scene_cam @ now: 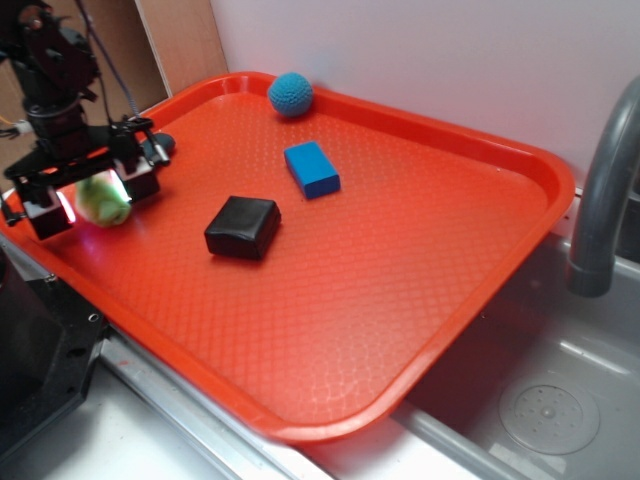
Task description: Grab the green animal.
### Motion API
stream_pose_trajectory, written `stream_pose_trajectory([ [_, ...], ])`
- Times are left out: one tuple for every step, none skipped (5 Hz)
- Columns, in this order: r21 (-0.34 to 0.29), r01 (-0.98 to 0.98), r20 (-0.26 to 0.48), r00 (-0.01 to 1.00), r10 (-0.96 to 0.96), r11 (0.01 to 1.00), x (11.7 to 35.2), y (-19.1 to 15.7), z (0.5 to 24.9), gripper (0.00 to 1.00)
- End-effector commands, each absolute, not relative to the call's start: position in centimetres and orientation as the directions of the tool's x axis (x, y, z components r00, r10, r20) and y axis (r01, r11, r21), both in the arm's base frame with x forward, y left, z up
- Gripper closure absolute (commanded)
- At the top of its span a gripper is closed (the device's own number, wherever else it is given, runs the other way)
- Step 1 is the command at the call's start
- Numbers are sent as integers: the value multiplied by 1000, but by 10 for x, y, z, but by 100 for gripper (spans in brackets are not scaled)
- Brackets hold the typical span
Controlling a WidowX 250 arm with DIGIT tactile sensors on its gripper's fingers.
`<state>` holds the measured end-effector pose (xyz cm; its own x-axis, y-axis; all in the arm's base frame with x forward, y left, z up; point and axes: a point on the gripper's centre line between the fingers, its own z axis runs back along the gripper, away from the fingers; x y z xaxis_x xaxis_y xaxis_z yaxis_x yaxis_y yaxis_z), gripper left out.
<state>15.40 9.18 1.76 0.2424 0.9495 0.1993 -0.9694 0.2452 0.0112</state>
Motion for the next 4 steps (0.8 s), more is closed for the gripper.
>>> stream_pose_trajectory([
  [-48,-964,207,248,946,263,158,93,23,100],
  [-38,-929,186,355,916,368,160,81,40,100],
  [-21,-812,112,578,808,584,168,57,72,100],
  [-38,-643,81,761,643,765,173,29,98,100],
])
